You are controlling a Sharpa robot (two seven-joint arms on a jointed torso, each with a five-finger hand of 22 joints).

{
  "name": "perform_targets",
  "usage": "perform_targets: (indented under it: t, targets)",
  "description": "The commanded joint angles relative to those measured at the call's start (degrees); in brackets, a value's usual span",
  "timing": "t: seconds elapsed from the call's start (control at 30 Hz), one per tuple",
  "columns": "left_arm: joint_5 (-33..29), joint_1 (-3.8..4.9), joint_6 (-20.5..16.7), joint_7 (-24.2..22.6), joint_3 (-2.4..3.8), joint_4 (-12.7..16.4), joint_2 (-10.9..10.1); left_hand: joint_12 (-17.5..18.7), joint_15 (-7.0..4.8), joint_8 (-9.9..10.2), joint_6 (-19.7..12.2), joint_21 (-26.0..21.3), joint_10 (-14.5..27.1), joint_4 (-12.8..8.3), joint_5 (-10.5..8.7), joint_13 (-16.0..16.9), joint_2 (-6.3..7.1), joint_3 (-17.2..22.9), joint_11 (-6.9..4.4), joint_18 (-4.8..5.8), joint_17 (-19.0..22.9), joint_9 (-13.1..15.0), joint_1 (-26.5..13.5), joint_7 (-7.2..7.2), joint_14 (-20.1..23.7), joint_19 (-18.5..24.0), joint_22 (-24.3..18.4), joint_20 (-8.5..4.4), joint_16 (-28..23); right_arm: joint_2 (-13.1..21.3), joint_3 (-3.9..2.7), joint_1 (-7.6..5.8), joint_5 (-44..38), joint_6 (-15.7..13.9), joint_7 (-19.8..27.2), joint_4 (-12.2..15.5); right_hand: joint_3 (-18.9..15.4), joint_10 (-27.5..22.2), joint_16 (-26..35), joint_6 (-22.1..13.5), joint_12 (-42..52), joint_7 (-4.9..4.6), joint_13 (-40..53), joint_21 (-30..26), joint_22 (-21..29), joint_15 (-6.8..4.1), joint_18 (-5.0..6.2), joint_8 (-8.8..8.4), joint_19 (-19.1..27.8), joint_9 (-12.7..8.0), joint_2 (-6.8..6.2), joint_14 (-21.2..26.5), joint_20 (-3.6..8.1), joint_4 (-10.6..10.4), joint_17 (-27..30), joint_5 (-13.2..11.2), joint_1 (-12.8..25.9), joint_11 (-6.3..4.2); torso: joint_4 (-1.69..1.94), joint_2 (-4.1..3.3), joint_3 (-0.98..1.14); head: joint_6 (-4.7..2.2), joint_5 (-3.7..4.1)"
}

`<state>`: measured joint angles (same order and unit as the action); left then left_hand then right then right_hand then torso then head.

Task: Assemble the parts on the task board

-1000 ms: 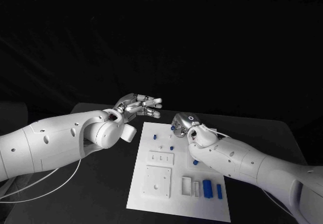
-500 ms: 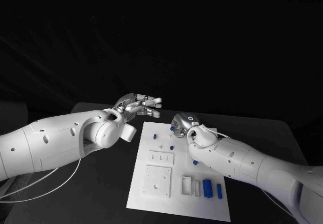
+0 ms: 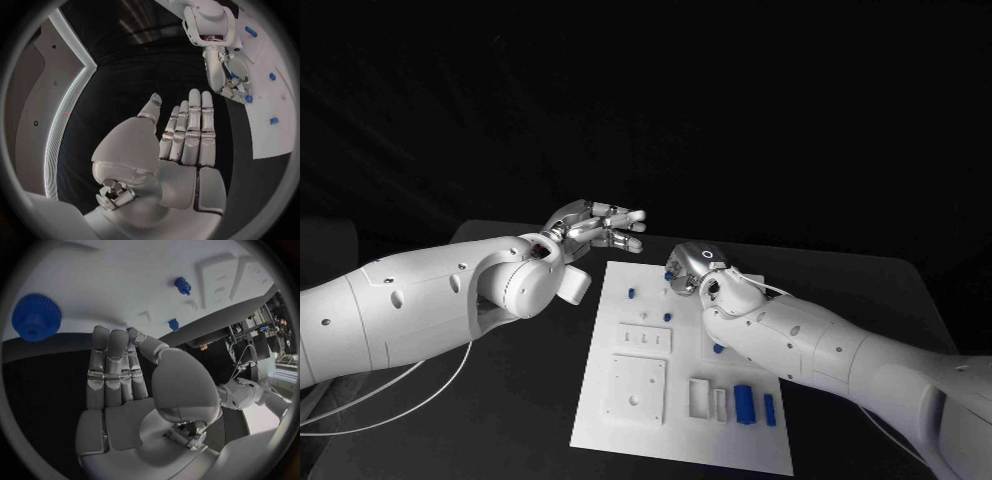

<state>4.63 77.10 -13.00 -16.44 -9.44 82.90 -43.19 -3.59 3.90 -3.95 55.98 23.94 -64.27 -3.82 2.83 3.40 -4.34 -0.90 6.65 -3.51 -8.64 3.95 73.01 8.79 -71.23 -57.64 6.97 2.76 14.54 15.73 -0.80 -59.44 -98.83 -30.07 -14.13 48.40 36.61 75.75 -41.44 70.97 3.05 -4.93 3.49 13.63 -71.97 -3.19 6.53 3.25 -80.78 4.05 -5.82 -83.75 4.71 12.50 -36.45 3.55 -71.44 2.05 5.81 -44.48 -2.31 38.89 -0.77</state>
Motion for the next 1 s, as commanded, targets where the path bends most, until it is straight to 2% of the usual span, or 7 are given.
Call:
perform_targets:
  t: [0.03,0.23,0.37,0.57,0.73,0.9,1.0]
  targets:
    - [0.3,0.11,0.9,-0.4,0.04,0.1,0.1,0.1,0.05,0.1,-0.1,0.0,-0.2,-0.3,0.22,0.1,-0.29,-0.1,0.22,0.64,0.0,0.0,-0.1,0.04,-0.1,0.4,-0.1,0.14,-0.4,-0.1,0.05,0.13,0.3,1.0,-0.3,-0.3,0.1,-0.5,0.2,-0.1,0.3,-0.18,0.1,-0.6,-0.1,-0.21,0.54,0.42,-0.2,0.1,0.15,0.2,-0.17,-0.2,0.1,0.3,0.2,0.01,0.08,-0.07,0.01,-0.02,0.07]
    - [0.3,0.17,0.9,-0.4,0.04,0.1,0.1,0.1,0.05,0.1,-0.1,0.0,-0.2,-0.3,0.22,0.1,-0.29,-0.1,0.22,0.64,0.0,0.0,-0.1,0.04,-0.1,0.4,-0.1,0.14,-0.4,-0.3,0.05,0.17,0.7,1.1,-0.2,-0.7,0.0,-1.6,0.5,-1.2,0.3,-0.45,0.0,-1.0,-0.2,-0.01,0.65,0.35,-0.2,-0.1,-0.28,0.3,-0.33,-0.5,0.3,0.6,0.4,0.37,0.08,-0.04,-0.01,0.09,0.10]
    - [0.3,0.19,0.9,-0.3,0.04,0.1,0.2,0.1,0.05,0.1,-0.1,0.0,-0.2,-0.3,0.22,0.1,-0.29,-0.1,0.22,0.64,0.0,0.0,-0.1,0.04,-0.1,0.4,-0.1,0.14,-0.4,-0.5,0.05,0.21,1.4,1.1,0.0,-1.0,0.2,-4.2,1.0,-3.4,0.3,-1.04,-0.1,-1.5,-0.1,0.46,0.88,0.29,0.1,-0.3,-1.09,0.5,-0.71,-0.8,0.7,1.6,0.8,1.22,0.05,-0.02,-0.02,0.11,0.06]
    - [0.3,0.23,0.9,-0.3,0.04,0.0,0.2,0.1,0.05,0.1,-0.1,0.0,-0.2,-0.3,0.22,0.1,-0.29,-0.1,0.22,0.64,0.0,0.0,-0.1,0.04,-0.1,0.4,-0.1,0.14,-0.4,-0.5,0.05,0.22,2.8,0.3,0.5,-1.2,-0.4,-9.8,1.9,-8.0,0.3,-2.32,-0.1,-2.7,0.6,1.47,1.73,0.34,0.1,-0.4,-3.33,0.7,-1.79,-1.5,1.6,3.0,1.1,2.89,-0.04,0.03,0.01,0.17,-0.03]
    - [0.3,0.26,0.9,-0.3,0.04,0.0,0.1,0.1,0.05,0.1,-0.1,0.0,-0.2,-0.3,0.22,0.1,-0.29,-0.1,0.22,0.64,0.0,0.0,-0.1,0.04,-0.1,0.4,-0.1,0.14,-0.4,-0.3,0.05,0.22,3.7,-0.1,0.8,-0.8,-4.8,-13.4,3.2,-10.1,0.3,-2.94,-0.1,-4.6,2.2,2.07,2.33,0.30,0.0,-0.4,-4.17,1.0,-2.63,-1.8,3.0,4.7,-0.6,3.77,-0.06,0.05,0.00,0.21,-0.15]
    - [0.3,0.29,1.0,-0.2,0.04,-0.1,0.0,0.1,0.05,0.2,-0.2,0.1,-0.1,-0.2,0.22,0.1,-0.22,-0.1,0.23,0.63,0.0,0.0,-0.1,0.05,-0.1,0.4,-0.2,0.14,-0.4,0.9,0.05,0.21,3.8,-0.5,0.6,1.0,-9.2,-14.8,3.7,-10.3,0.3,-2.48,-0.1,-5.6,3.1,2.21,2.42,0.31,-0.6,-0.4,-4.11,0.8,-2.80,-0.7,4.1,5.5,-2.6,3.99,-0.10,0.08,0.00,0.10,-0.08]
    - [0.7,0.30,0.7,0.0,0.04,-0.4,-0.2,0.1,0.06,0.1,-0.1,0.1,-0.1,-0.2,0.22,0.1,-0.20,-0.1,0.22,0.64,0.0,0.0,0.0,0.04,-0.1,0.4,-0.2,0.15,-0.4,2.6,0.04,0.18,4.1,-1.1,0.8,3.3,-10.6,-14.6,3.7,-10.4,0.3,-2.17,-0.1,-6.2,3.5,2.07,2.36,0.32,-1.0,-0.4,-4.01,0.6,-2.75,-0.6,4.5,5.9,-2.9,3.83,-0.33,0.22,0.03,-0.07,-0.19]
